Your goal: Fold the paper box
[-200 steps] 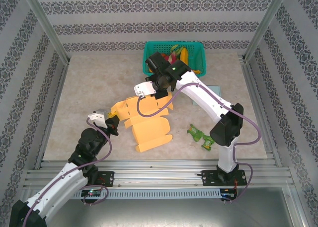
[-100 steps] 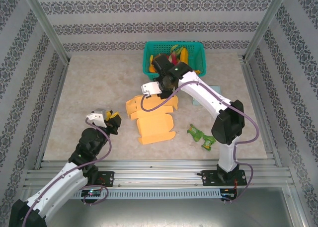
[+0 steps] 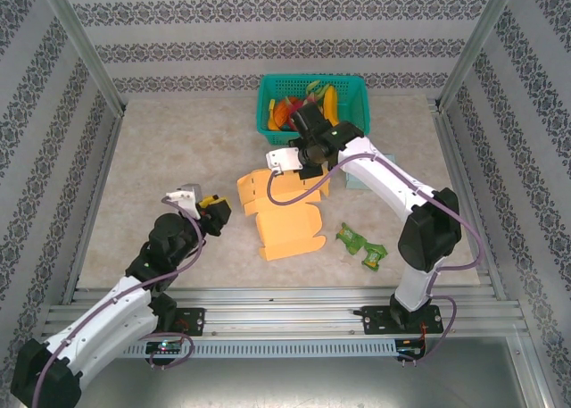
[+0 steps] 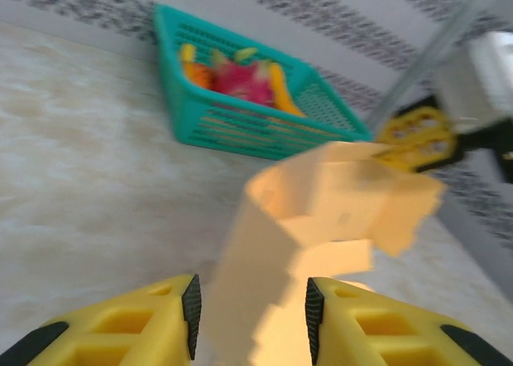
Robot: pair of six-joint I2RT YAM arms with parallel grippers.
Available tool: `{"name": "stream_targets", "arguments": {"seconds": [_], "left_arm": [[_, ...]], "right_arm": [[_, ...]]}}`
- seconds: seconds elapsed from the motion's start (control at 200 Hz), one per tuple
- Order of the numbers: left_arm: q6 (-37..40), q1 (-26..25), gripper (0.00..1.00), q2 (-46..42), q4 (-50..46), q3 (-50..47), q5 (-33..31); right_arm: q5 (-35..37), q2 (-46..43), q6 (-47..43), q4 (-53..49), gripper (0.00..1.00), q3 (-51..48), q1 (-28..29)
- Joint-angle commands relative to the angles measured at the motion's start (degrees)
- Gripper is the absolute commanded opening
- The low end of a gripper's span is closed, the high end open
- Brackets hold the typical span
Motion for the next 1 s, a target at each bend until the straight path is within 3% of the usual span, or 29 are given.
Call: {"name": "stream_targets", "arguments": {"seconds": [0.0,0.065,0.15,0.425,0.629,0.784,0.994], "left_arm": [[-4.2,-7.6,0.41,0.6,2.7,3.1,2.5],[-1.8,-13.5,0.40,4.4,2.9,5.2,-1.8],[0.2,-17.4,0.40,12.3,3.5,8.6,-4.6],[5.2,-16.4,0.27,30.0,1.8,18.0,-18.4],[3.6,-11.7,0.23,30.6,1.6,16.9,-21.7],[0.1,-6.3,0.22,29.6,1.1,14.6,-18.8],[1.1,-5.8,0.23,25.5,-0.2,14.1,-18.6]], "right_arm": [[0.0,-0.7,1.2,1.9,0.00,-0.4,-0.9],[-0.2,-0.8,1.5,2.0,0.00,-0.5,-0.9],[-0.6,-1.2,2.0,2.2,0.00,-1.0,-1.0],[-2.8,-4.2,1.5,3.9,0.00,-6.2,-1.6],[-5.3,-7.0,1.4,6.4,0.00,-9.6,-2.9],[-6.2,-7.8,1.6,7.2,0.00,-10.2,-3.0],[-6.6,-8.1,1.6,7.6,0.00,-10.8,-2.9]]}}
